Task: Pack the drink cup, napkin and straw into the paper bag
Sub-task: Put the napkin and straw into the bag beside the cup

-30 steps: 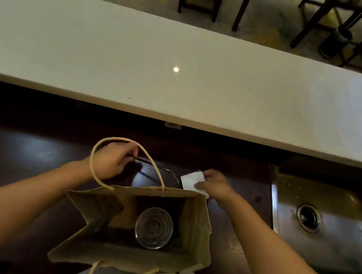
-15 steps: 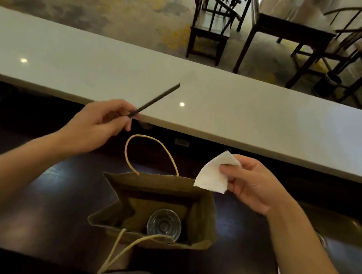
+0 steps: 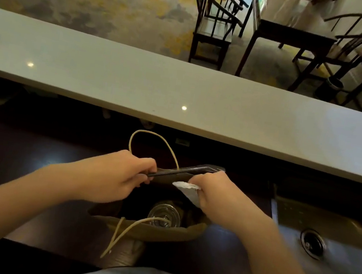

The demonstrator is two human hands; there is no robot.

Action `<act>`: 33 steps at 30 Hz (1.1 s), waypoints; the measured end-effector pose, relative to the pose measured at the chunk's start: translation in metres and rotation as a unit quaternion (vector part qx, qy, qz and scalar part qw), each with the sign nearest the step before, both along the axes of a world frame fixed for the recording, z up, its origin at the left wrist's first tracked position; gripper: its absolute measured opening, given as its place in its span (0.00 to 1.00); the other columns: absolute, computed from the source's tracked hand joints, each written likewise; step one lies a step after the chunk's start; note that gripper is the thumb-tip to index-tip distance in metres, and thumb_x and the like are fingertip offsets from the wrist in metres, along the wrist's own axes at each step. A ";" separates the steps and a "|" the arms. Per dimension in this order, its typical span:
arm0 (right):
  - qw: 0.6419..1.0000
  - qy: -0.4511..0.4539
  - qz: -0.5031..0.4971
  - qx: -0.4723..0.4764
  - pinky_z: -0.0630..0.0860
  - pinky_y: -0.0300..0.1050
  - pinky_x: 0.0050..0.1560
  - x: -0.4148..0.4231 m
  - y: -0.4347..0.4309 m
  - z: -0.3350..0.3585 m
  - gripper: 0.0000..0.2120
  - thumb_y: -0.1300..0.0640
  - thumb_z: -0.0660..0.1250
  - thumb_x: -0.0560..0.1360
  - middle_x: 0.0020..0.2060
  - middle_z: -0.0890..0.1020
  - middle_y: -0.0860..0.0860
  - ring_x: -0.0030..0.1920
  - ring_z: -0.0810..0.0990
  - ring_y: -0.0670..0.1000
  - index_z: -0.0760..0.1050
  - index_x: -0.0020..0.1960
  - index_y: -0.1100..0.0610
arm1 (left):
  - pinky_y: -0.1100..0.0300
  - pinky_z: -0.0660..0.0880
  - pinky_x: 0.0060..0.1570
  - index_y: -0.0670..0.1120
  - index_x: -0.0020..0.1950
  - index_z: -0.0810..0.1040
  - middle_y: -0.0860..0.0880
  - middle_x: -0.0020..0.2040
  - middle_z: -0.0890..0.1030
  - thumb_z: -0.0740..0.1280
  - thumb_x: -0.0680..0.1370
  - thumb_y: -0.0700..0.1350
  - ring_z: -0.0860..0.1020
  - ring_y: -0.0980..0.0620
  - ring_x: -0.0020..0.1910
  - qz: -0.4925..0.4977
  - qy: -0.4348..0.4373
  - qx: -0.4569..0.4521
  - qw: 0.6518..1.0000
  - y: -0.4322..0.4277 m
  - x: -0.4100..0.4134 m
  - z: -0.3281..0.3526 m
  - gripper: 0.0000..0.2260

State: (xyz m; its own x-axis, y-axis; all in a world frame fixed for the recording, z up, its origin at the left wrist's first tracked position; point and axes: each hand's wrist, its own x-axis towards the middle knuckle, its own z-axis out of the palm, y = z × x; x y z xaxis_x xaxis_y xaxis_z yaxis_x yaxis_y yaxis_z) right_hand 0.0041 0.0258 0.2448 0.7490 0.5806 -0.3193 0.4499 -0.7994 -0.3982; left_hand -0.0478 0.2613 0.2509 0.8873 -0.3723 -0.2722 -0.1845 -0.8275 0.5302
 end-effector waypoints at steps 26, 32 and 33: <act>0.985 0.114 0.088 -0.097 0.73 0.60 0.62 -0.023 0.004 -0.006 0.18 0.66 0.60 0.76 0.57 0.80 0.56 0.55 0.79 0.59 0.79 0.61 0.52 | 0.41 0.63 0.72 0.47 0.70 0.68 0.45 0.65 0.77 0.64 0.80 0.48 0.74 0.43 0.67 -0.120 0.032 0.341 0.932 -0.056 0.040 -0.072 0.19; 0.986 0.106 0.084 -0.099 0.79 0.48 0.42 -0.011 0.000 -0.009 0.15 0.65 0.60 0.77 0.47 0.81 0.54 0.44 0.81 0.55 0.79 0.57 0.52 | 0.57 0.76 0.48 0.54 0.48 0.76 0.55 0.44 0.80 0.45 0.78 0.68 0.77 0.57 0.43 -0.081 0.021 0.083 0.993 -0.032 -0.011 -0.013 0.26; 0.986 0.103 0.082 -0.100 0.80 0.49 0.43 -0.007 0.001 -0.009 0.14 0.64 0.60 0.77 0.46 0.82 0.54 0.44 0.81 0.55 0.79 0.55 0.53 | 0.57 0.75 0.48 0.54 0.49 0.76 0.55 0.44 0.80 0.46 0.79 0.68 0.77 0.57 0.44 -0.090 0.028 0.074 0.993 -0.031 -0.021 -0.009 0.25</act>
